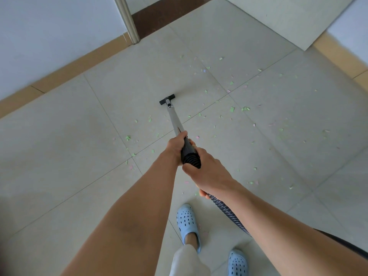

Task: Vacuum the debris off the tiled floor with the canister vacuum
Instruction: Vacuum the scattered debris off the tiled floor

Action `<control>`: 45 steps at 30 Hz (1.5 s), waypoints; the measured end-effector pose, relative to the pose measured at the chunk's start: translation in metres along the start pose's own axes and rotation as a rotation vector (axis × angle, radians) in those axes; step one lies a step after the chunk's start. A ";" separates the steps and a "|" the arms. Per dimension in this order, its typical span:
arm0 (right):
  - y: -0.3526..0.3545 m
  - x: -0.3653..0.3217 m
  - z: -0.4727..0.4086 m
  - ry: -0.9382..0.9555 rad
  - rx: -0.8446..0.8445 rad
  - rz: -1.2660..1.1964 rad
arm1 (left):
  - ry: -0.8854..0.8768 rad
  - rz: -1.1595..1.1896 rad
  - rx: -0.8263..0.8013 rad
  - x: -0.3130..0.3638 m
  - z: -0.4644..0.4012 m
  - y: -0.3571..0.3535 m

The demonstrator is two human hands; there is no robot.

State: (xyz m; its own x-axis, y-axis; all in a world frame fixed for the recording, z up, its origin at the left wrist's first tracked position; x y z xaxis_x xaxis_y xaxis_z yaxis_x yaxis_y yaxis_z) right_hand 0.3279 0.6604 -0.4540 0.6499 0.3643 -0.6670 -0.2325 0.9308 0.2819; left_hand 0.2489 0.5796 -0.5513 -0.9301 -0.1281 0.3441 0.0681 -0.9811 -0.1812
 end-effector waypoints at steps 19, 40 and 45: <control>-0.064 -0.010 0.005 -0.177 -0.226 -0.494 | -0.042 -0.210 0.291 0.003 0.017 0.087; -0.046 -0.003 0.023 0.046 -0.152 0.112 | -0.055 0.131 0.156 -0.035 0.028 0.070; -0.028 0.011 0.037 0.051 -0.101 0.151 | -0.064 0.095 0.126 -0.047 0.031 0.045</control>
State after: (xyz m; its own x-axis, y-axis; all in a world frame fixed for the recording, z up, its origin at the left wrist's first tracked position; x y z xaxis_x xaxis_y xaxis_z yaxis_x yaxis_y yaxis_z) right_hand 0.3680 0.6374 -0.4439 0.5654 0.4987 -0.6569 -0.3975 0.8626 0.3128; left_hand 0.3068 0.5367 -0.5467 -0.8926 -0.2265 0.3899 0.2035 -0.9740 -0.1000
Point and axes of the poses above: each hand's wrist, its own z-axis away from the middle knuckle, its own y-axis out of the back of the hand, x = y × z, the point moved 5 cm from there along -z, towards the middle knuckle, and after that the axes turned 13 degrees about -z, right-handed, at the moved point
